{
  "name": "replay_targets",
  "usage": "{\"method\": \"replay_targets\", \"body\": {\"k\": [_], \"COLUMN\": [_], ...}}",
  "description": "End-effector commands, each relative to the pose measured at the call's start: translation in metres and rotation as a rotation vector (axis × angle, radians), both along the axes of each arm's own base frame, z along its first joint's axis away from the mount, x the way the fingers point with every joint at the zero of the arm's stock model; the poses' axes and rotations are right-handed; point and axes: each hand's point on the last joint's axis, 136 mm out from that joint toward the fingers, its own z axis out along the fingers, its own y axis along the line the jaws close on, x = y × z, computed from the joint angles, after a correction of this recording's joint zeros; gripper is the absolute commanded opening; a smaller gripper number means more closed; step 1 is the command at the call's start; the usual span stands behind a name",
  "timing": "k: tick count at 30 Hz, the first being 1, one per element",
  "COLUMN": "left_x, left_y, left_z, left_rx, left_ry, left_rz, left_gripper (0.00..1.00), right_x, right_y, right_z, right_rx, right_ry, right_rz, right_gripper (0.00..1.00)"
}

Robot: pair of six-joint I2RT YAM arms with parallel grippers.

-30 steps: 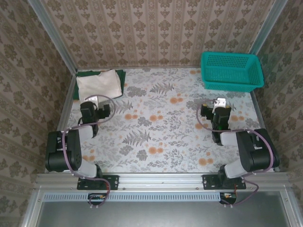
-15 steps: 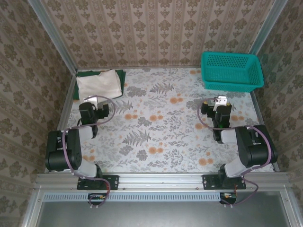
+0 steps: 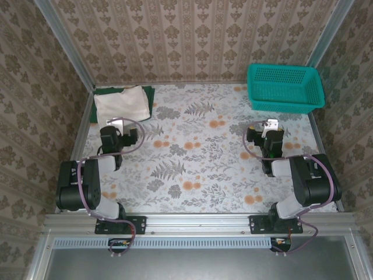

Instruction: Fold and stack the t-shirts

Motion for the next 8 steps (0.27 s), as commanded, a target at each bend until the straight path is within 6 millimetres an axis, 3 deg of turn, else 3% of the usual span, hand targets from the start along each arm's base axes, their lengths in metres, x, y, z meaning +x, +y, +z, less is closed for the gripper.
{"method": "replay_targets", "body": {"k": [1, 8], "left_x": [0.002, 0.002], "left_y": [-0.0011, -0.0011], "left_z": [0.0027, 0.0031], "left_rx": [0.021, 0.021], "left_ry": [-0.025, -0.026], "left_rz": [-0.007, -0.007], "left_gripper": [1.0, 1.0], "right_x": [0.0015, 0.0014], "right_y": [0.0048, 0.0045], "right_z": [0.0014, 0.0013], "right_rx": [0.013, 0.02], "right_ry": [-0.003, -0.002], "right_rz": [0.02, 0.025], "right_gripper": [0.99, 1.0]}}
